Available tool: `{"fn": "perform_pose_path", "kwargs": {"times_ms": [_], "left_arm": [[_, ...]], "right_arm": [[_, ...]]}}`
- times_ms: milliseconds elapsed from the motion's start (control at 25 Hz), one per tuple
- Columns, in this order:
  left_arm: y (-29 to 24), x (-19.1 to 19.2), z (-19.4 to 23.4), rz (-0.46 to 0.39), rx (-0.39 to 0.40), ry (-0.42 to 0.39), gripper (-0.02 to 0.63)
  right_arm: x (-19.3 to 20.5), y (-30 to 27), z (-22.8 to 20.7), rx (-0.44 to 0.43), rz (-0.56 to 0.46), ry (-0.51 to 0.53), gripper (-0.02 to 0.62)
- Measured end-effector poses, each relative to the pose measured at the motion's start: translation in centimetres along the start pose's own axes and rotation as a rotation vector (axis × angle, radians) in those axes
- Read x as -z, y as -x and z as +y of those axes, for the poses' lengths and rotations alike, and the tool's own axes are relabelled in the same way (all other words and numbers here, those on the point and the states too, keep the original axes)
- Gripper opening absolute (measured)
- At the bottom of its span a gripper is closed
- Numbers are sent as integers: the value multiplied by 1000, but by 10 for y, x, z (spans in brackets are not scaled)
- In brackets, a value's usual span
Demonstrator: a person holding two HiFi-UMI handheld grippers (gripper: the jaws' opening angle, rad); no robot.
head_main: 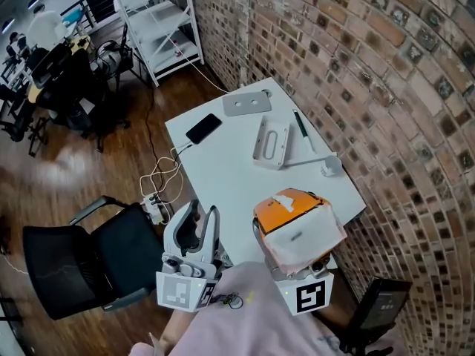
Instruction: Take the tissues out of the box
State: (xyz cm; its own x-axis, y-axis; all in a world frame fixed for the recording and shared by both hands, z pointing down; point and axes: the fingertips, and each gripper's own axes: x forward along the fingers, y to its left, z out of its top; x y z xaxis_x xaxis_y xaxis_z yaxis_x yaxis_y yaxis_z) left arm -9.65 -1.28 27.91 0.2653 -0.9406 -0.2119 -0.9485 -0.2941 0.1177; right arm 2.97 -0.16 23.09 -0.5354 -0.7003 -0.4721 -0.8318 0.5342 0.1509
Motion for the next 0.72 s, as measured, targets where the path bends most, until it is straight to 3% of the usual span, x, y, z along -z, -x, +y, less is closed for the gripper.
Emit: {"fn": "perform_pose_path", "kwargs": {"times_ms": [560,720], "left_arm": [[-1,7,3,23,0,3,135],[2,6,5,21,-22,4,109]], "right_arm": [[7,-1,-7,11,17,-32,379],[10,1,-4,-2,27,-47,379]]}}
